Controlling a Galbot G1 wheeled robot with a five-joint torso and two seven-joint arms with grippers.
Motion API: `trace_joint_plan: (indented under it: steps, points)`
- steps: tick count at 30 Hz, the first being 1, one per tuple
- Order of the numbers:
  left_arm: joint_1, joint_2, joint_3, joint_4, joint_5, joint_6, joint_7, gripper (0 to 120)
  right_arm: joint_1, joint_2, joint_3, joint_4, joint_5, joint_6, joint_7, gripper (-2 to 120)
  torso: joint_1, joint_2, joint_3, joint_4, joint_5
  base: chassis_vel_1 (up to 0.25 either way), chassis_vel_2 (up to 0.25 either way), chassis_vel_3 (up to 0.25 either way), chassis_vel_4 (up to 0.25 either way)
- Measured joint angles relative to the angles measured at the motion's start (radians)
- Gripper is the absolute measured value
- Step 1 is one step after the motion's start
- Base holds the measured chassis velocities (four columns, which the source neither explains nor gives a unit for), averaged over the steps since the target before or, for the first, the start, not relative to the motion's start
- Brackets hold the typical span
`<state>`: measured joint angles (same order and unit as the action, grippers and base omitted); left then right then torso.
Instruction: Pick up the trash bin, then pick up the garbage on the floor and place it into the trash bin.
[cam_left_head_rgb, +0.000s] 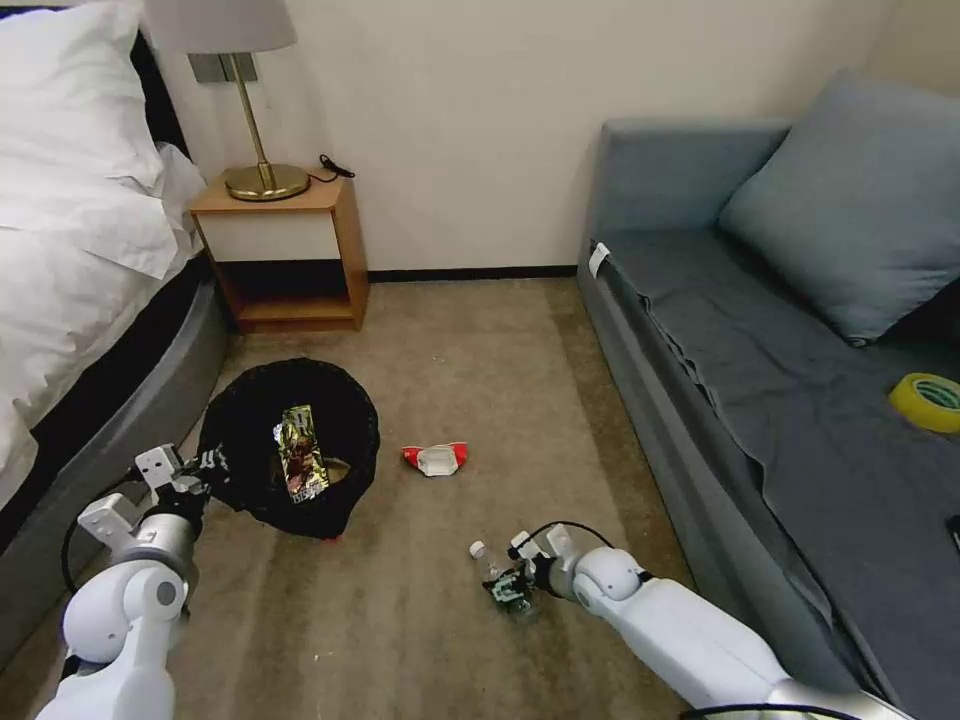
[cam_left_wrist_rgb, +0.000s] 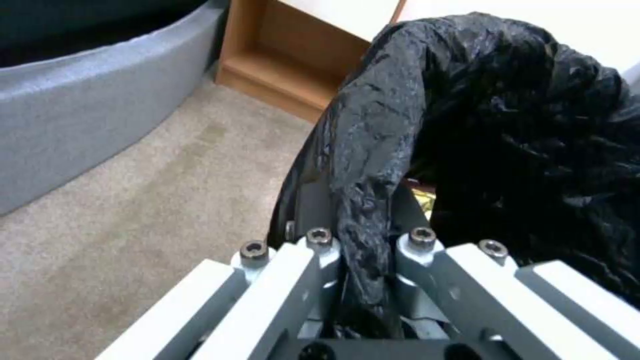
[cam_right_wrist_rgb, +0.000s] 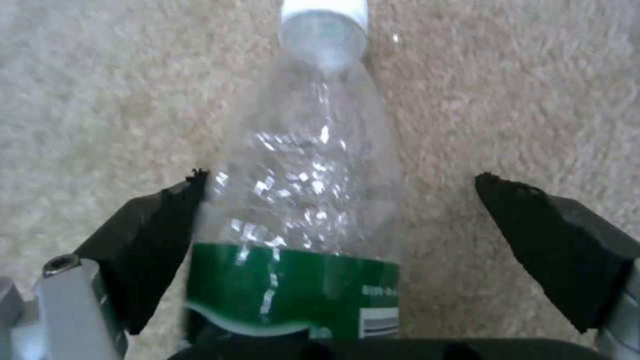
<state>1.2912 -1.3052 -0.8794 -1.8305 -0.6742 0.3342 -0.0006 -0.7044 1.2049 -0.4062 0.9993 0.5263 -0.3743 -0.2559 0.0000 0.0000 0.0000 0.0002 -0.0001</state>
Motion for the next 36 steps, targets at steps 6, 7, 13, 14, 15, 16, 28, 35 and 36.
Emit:
trace_joint_plan:
  steps: [6, 7, 13, 14, 15, 16, 28, 35, 36]
  points:
    - [-0.007, 0.003, -0.006, 0.008, 0.000, 0.000, 0.000, 4, -0.012, 0.009, 0.014, -0.015, -0.026, 0.008, -0.002, 100, 0.000, 0.000, 0.000, -0.0001, 0.0001, 0.000, 0.000, 0.000, 0.000]
    - [-0.008, 0.004, -0.006, 0.011, -0.001, 0.000, 0.000, 4, -0.015, 0.010, 0.019, -0.015, -0.029, 0.008, -0.002, 100, 0.000, 0.000, 0.000, -0.0001, 0.0001, 0.000, 0.000, 0.000, 0.000]
    - [-0.009, 0.002, -0.005, 0.013, 0.000, 0.000, 0.000, 4, -0.024, 0.016, 0.033, -0.015, -0.039, 0.009, 0.009, 83, 0.000, 0.000, 0.000, -0.0006, -0.0002, 0.000, 0.000, 0.000, 0.000]
    - [-0.008, 0.002, -0.005, 0.013, 0.000, 0.000, -0.001, 4, -0.024, 0.015, 0.034, -0.014, -0.041, 0.010, 0.010, 79, 0.000, 0.000, 0.000, -0.0008, -0.0005, 0.000, 0.000, 0.000, 0.000]
    - [-0.008, 0.002, -0.005, 0.013, 0.000, 0.000, -0.001, 4, -0.024, 0.015, 0.034, -0.014, -0.041, 0.010, 0.010, 79, 0.000, 0.000, 0.000, -0.0008, -0.0005, 0.000, 0.000, 0.000, 0.000]
    - [-0.008, 0.002, -0.005, 0.013, 0.000, 0.000, -0.001, 4, -0.025, 0.015, 0.034, -0.014, -0.043, 0.010, 0.010, 73, 0.000, 0.000, 0.000, -0.0009, -0.0008, 0.000, 0.000, 0.000, 0.000]
    - [-0.003, -0.003, -0.010, 0.007, 0.001, 0.000, -0.003, 4, -0.038, -0.004, 0.046, 0.023, -0.037, 0.006, 0.017, 40, 0.000, 0.000, 0.000, 0.0009, 0.0015, 0.000, 0.000, 0.000, 0.000]
    - [-0.002, -0.003, 0.005, -0.004, 0.004, 0.004, -0.003, 4, -0.046, -0.082, 0.092, 0.146, -0.011, -0.011, 0.047, 28, 0.000, 0.000, 0.000, -0.0001, 0.0005, 0.000, 0.000, 0.000, 0.000]
    - [-0.002, -0.001, 0.011, -0.009, 0.004, 0.006, -0.003, 4, -0.048, -0.106, 0.112, 0.192, 0.001, -0.017, 0.056, 26, 0.000, 0.000, 0.000, -0.0002, 0.0007, 0.000, 0.000, 0.000, 0.000]
